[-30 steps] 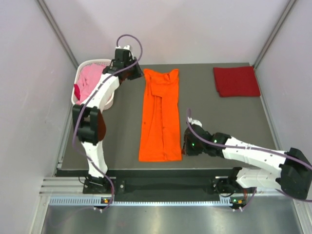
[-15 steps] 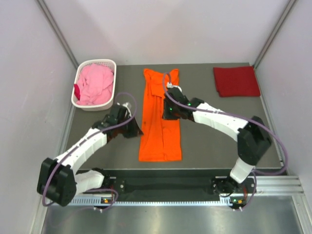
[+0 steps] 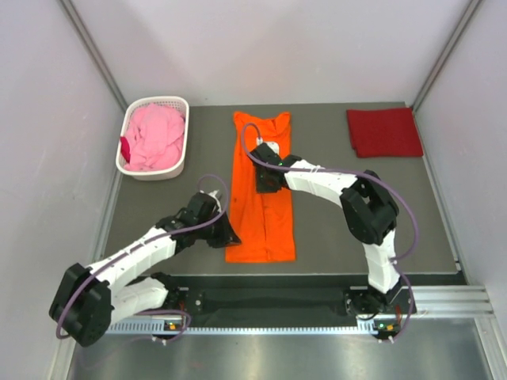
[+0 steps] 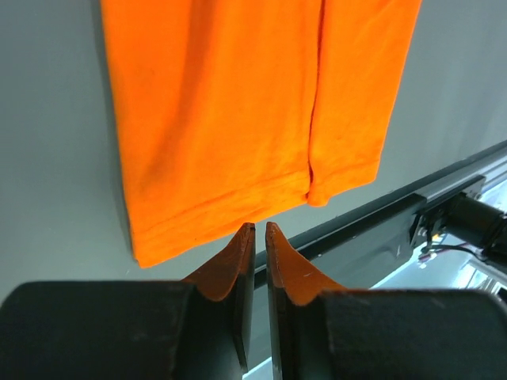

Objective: Fold and stack the t-shirts
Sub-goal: Fold the tshirt

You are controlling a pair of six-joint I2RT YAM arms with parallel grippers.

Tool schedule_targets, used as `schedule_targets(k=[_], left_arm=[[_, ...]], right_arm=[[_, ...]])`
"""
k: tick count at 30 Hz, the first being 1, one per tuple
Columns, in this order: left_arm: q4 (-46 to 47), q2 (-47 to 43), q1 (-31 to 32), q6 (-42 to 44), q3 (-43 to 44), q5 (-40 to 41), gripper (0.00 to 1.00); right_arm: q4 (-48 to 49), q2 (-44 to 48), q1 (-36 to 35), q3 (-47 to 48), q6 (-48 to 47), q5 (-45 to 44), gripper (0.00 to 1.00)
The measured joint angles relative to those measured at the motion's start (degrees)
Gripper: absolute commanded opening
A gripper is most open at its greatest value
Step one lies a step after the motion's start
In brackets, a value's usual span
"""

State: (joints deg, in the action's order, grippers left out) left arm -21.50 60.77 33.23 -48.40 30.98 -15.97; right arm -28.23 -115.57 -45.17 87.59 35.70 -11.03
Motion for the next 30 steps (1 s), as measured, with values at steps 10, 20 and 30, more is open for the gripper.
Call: schedule_targets(k=[10, 20, 30], left_arm=[[1.84, 0.26, 4.15, -3.15, -4.35, 3.19, 0.15], [1.84, 0.26, 5.42, -4.02, -7.45, 6.64, 0.14], [1.88, 0.50, 5.79, -4.22, -7.91, 7.48, 0.13]], right_arm=[[2.01, -4.26, 0.26, 2.54, 0.00, -1.53, 0.18], [3.28, -6.23, 0.35, 2.54, 0.31, -3.23, 0.18], [3.58, -6.80, 0.48, 2.54, 0.44, -3.56, 0.08]])
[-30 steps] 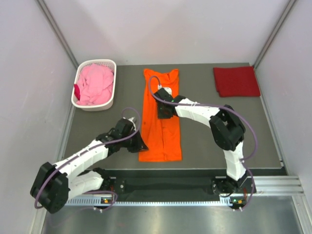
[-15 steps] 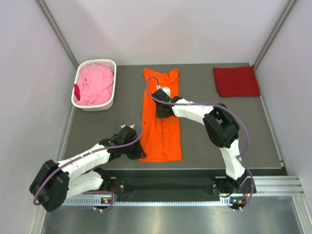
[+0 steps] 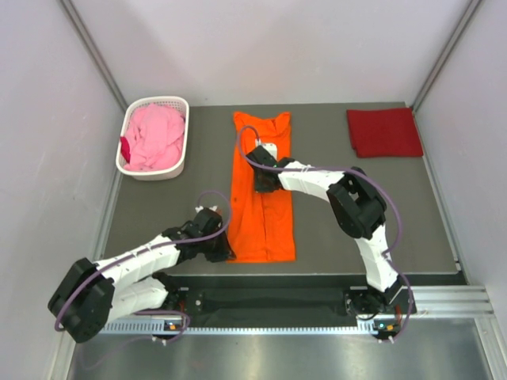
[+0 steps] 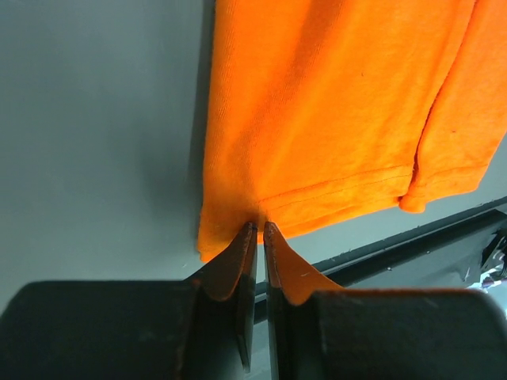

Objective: Fold and stack the t-shirts
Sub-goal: Fold the tshirt

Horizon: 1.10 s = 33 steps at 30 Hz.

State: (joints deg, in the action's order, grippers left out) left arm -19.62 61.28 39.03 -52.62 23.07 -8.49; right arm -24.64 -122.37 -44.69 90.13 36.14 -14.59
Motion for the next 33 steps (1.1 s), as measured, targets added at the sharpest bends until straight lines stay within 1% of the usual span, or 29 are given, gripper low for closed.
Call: schedule_targets(k=[3, 5, 15, 17, 23, 24, 26, 33], left_arm=[[0.02, 0.13, 0.04, -0.02, -0.07, 0.04, 0.13], [0.02, 0.13, 0.11, -0.04, -0.07, 0.20, 0.13], [0.04, 0.13, 0.15, -0.26, -0.13, 0.42, 0.13], [0.04, 0.13, 0.15, -0.28, -0.15, 0.44, 0.13], [0.15, 0.13, 0.20, -0.72, -0.26, 0.46, 0.12], [0.13, 0.13, 0.26, -0.83, -0.28, 0.48, 0.13], [0.15, 0.13, 0.39, -0.94, -0.33, 0.46, 0.12], [0.15, 0.13, 0.61, -1.42, -0.46, 0.66, 0.12]], right_arm=[[0.35, -0.04, 0.26, 0.00, 0.02, 0.26, 0.06], [0.76, -0.07, 0.57, -0.02, 0.02, 0.68, 0.06], [1.51, -0.09, 1.18, -0.02, 0.09, 1.40, 0.15], [1.51, -0.13, 1.18, -0.02, 0.11, 1.46, 0.15], [1.55, -0.35, 1.20, -0.02, 0.11, 1.68, 0.09], [1.53, -0.37, 1.22, -0.02, 0.11, 1.68, 0.05], [1.55, -0.39, 1.25, -0.02, 0.09, 1.66, 0.00], [1.53, -0.39, 1.27, -0.02, 0.07, 1.57, 0.00]])
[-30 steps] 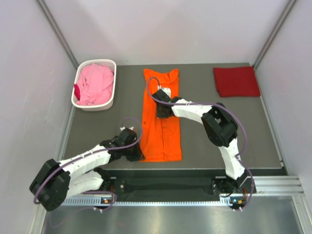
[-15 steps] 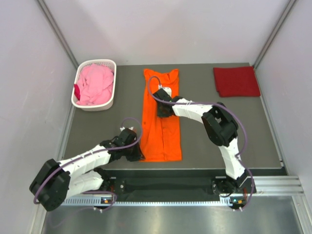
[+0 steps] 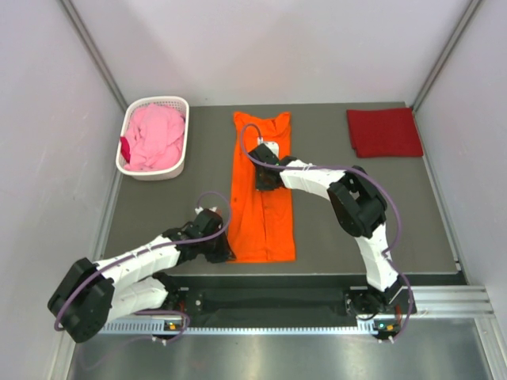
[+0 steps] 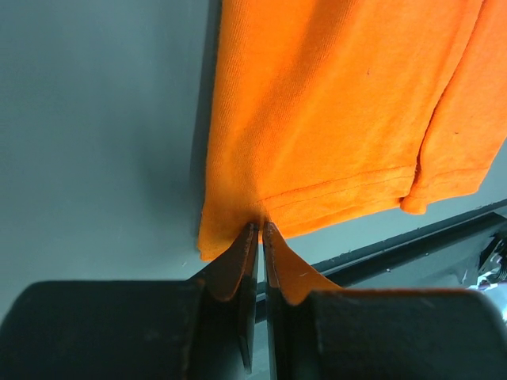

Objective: Fold and stack the t-shirts
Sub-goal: Fold the tshirt

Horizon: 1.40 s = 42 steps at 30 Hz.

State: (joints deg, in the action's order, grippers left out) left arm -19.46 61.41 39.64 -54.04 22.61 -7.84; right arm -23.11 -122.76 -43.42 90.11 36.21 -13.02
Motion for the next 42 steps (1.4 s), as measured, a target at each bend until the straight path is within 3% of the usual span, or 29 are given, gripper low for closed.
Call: schedule_targets(k=[31, 37, 42], left_arm=[[0.48, -0.15, 0.42, -1.88, -0.66, 0.22, 0.13], [-3.04, -1.07, 0.76, -1.60, 0.68, 2.03, 0.21], [-11.23, -2.23, 0.74, 0.55, 6.54, 4.35, 0.37]], right_arm=[[2.38, 1.01, 0.07, -2.34, 0.02, -2.80, 0.00], [2.40, 1.01, 0.07, -2.36, 0.44, -2.95, 0.00], [1.44, 1.16, 0.11, -1.86, -0.44, -1.88, 0.20]])
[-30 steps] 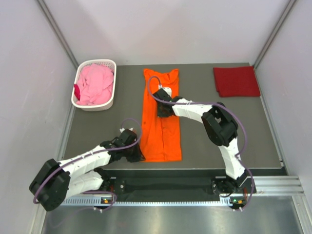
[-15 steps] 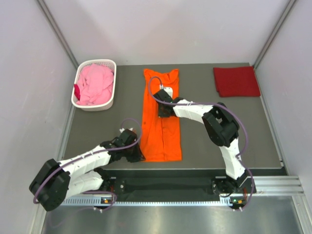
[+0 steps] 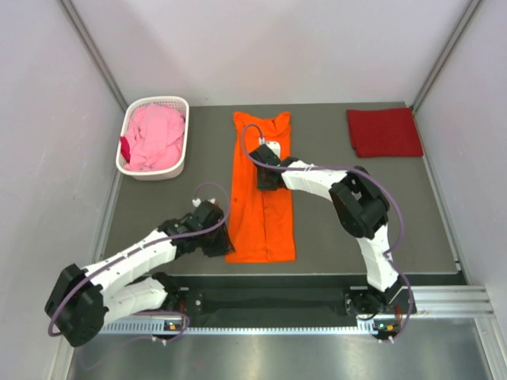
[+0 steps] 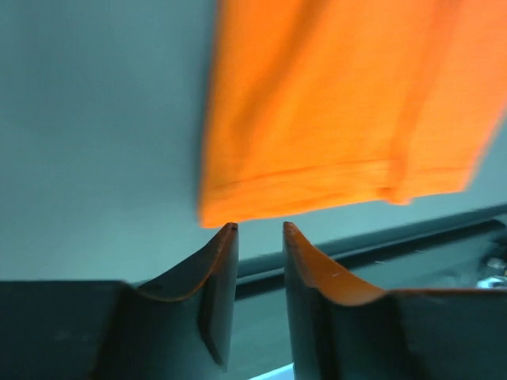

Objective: Fold and stack the t-shirts
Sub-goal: Fold the tshirt

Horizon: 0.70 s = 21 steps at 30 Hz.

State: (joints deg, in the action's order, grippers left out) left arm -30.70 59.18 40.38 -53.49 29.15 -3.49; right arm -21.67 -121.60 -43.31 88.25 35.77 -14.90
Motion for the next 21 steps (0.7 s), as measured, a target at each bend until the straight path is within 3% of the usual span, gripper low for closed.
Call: schedule_targets(k=[5, 10, 21], left_arm=[[-2.75, -0.42, 0.00, 2.73, 8.57, 2.19, 0.38], [-3.30, -0.09, 0.00, 3.19, 7.43, 2.29, 0.40], [-3.06, 0.07, 0.00, 1.84, 0.74, 3.78, 0.35]], right_arm=[[-3.67, 3.45, 0.17, -0.02, -1.11, 2.56, 0.29], [-5.07, 13.16, 0.76, -4.55, -1.03, 5.77, 0.34], [-6.03, 39.56, -0.48, -38.91, 5.07, 14.80, 0.39]])
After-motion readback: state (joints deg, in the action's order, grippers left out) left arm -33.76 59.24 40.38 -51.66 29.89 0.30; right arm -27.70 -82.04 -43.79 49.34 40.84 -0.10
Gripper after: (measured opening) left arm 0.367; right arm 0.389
